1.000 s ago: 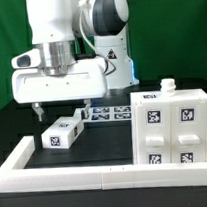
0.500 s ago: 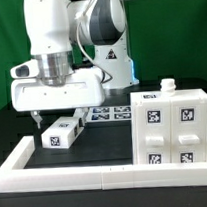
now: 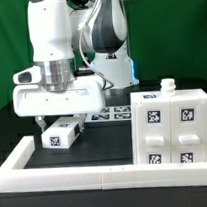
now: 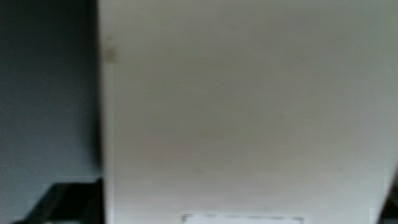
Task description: Assemble cabinet
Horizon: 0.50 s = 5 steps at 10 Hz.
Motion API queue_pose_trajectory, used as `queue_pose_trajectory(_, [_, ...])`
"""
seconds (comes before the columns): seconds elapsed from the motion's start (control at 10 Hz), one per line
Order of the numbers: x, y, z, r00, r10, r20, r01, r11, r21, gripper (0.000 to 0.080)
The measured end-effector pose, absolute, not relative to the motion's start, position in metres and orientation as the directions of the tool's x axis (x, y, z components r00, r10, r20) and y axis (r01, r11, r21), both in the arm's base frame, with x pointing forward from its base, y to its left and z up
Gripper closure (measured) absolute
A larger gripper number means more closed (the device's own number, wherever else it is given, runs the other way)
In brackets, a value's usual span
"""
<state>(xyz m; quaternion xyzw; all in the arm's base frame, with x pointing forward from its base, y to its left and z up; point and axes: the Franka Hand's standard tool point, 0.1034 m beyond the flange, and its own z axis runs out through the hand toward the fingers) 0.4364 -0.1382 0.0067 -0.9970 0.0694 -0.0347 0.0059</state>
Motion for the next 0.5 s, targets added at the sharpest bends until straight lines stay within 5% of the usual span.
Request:
queue_pose_trajectory(0.3, [0.444, -0.126, 0.012, 0.99, -0.113, 0.079, -0.112, -0.994, -0.017, 0.0257])
queue_pose_trajectory(0.5, [0.458, -0.103, 0.034, 0.992, -0.079, 0.098, -0.077, -0.997, -0.023, 0.0257])
